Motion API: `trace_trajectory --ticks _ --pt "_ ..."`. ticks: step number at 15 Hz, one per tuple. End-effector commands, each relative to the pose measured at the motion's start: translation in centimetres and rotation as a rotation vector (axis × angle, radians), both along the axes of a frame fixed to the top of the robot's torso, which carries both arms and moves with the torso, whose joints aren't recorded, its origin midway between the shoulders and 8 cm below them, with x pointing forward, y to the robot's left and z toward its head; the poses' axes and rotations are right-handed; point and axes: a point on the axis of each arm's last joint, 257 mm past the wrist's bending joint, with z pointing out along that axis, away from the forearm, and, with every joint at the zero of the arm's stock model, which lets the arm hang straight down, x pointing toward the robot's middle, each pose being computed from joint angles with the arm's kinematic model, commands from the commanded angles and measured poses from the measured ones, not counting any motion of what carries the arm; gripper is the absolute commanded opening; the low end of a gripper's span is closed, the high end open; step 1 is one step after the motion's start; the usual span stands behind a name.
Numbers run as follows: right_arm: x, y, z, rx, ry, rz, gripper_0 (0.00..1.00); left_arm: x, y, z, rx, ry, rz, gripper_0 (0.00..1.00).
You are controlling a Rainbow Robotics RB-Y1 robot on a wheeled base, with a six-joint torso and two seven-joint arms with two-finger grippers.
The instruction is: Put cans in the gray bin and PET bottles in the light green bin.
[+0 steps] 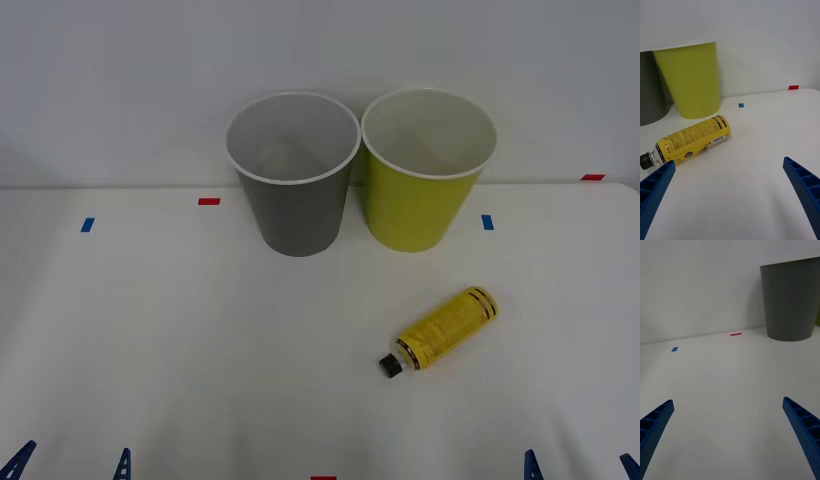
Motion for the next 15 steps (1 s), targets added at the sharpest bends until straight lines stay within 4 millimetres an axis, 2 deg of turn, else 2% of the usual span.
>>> trace_trajectory --ticks 1,15 --pt "0.0 0.0 0.0 0.0 0.0 0.0 1.0 0.0 0.0 0.0 0.0 0.0 0.0 1.0" --pt "0.0 0.0 0.0 0.0 0.0 0.0 1.0 0.0 0.0 0.0 0.0 0.0 0.0 1.0"
